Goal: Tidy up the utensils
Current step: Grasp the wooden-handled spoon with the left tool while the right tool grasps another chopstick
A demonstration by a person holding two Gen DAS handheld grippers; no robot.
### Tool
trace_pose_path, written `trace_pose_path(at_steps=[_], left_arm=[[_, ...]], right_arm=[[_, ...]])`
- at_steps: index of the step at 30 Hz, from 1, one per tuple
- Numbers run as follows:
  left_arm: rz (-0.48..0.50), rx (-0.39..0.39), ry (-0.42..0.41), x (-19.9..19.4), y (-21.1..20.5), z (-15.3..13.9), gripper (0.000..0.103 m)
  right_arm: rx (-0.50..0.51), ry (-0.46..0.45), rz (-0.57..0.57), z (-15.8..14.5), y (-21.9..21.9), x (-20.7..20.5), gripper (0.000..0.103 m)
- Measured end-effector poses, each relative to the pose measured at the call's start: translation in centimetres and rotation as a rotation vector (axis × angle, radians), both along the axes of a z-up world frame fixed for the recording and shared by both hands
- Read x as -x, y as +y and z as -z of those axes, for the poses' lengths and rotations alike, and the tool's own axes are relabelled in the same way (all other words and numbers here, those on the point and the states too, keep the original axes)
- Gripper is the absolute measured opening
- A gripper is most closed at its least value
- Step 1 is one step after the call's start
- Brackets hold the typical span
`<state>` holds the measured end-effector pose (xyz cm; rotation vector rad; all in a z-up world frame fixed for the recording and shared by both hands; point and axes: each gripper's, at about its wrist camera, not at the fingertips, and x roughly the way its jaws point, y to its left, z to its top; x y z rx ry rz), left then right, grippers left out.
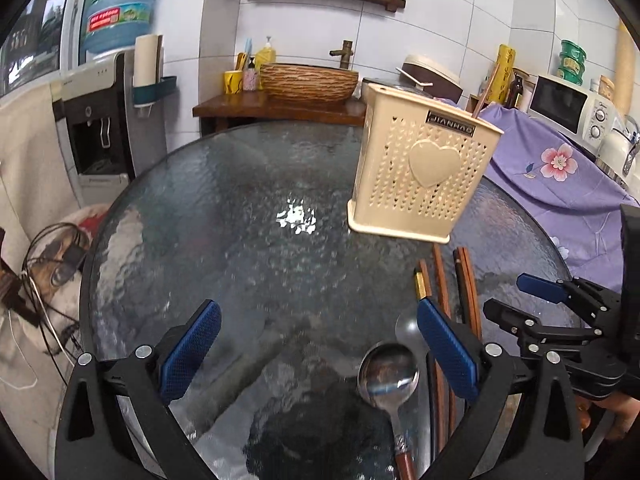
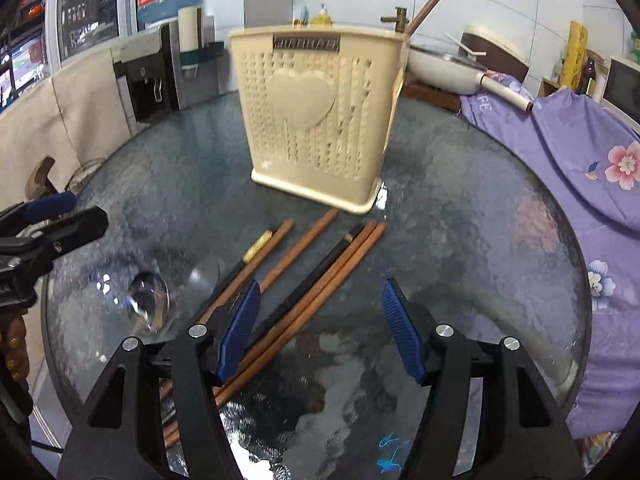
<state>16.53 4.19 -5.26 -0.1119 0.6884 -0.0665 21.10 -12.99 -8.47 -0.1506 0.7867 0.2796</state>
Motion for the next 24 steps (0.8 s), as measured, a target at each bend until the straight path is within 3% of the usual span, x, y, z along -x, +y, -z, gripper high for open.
trace_pose_path(at_steps=[8, 24], left_arm=[[-0.005, -0.001, 0.032, 1.1, 0.1, 1.6, 0.096], [0.04, -0.023, 0.075, 2.3, -1.7, 3.1, 0.096]], right_arm=[[-0.019, 0.045, 0.082, 1.2, -2.0, -0.7, 0.063], [-0.003, 0.085, 0.038, 2.1, -0.8, -0.7, 0.063]])
